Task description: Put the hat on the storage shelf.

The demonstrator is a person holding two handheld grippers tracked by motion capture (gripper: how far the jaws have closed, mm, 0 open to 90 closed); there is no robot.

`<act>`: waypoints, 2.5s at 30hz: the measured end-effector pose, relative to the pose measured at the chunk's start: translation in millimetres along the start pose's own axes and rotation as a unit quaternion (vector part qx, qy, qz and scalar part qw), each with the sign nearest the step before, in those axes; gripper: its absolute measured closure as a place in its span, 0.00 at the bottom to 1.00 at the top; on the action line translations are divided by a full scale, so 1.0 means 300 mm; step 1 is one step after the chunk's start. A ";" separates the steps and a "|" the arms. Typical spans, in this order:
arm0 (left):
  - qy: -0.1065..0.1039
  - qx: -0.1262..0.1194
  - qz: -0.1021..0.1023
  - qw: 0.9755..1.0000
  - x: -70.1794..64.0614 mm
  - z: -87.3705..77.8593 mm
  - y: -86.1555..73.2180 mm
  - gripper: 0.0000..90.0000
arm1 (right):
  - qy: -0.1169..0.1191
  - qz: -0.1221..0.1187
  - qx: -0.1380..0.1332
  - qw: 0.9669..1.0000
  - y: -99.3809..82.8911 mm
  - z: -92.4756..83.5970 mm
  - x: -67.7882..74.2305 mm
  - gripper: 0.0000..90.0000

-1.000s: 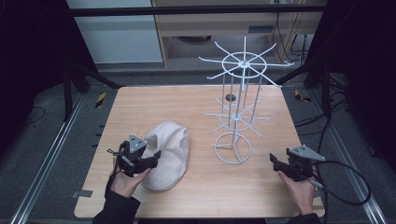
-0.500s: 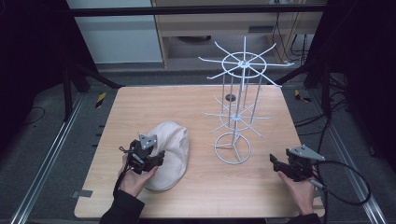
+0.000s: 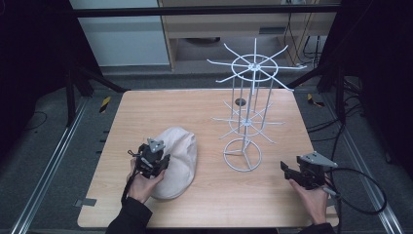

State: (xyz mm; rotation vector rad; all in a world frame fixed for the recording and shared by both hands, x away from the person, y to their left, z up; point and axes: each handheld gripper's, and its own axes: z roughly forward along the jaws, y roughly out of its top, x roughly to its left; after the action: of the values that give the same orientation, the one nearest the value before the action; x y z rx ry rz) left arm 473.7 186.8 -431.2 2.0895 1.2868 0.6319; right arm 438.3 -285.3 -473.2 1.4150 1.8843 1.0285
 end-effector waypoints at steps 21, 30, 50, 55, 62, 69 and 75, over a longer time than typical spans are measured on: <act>-0.025 -0.082 -0.005 0.996 0.050 -0.157 0.037 0.97 | -0.001 -0.009 -0.006 1.000 -0.003 0.003 -0.003 0.39; -0.038 -0.166 -0.016 0.985 0.065 -0.290 0.059 0.97 | 0.001 -0.004 -0.017 1.000 -0.001 -0.002 -0.003 0.37; -0.056 -0.318 -0.015 0.946 0.071 -0.520 0.068 0.97 | -0.002 -0.010 -0.027 1.000 -0.001 -0.004 -0.004 0.37; -0.060 -0.333 -0.014 0.941 0.071 -0.537 0.074 0.97 | -0.003 -0.012 -0.027 1.000 0.000 -0.004 -0.005 0.37; -0.079 -0.368 -0.020 0.926 0.097 -0.565 0.093 0.97 | -0.003 -0.014 -0.027 1.000 0.000 -0.004 -0.005 0.37; -0.098 -0.385 -0.027 0.917 0.138 -0.559 0.118 0.97 | -0.001 -0.014 -0.030 0.999 0.000 -0.005 -0.005 0.37; -0.106 -0.403 -0.025 0.909 0.148 -0.553 0.144 0.97 | 0.000 -0.012 -0.031 0.999 0.001 -0.007 -0.002 0.37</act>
State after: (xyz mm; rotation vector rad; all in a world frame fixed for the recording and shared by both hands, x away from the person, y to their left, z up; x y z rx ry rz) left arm 408.7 251.6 -279.6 1.3831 0.7570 0.7302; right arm 437.0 -286.3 -471.6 1.3547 1.8496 1.0657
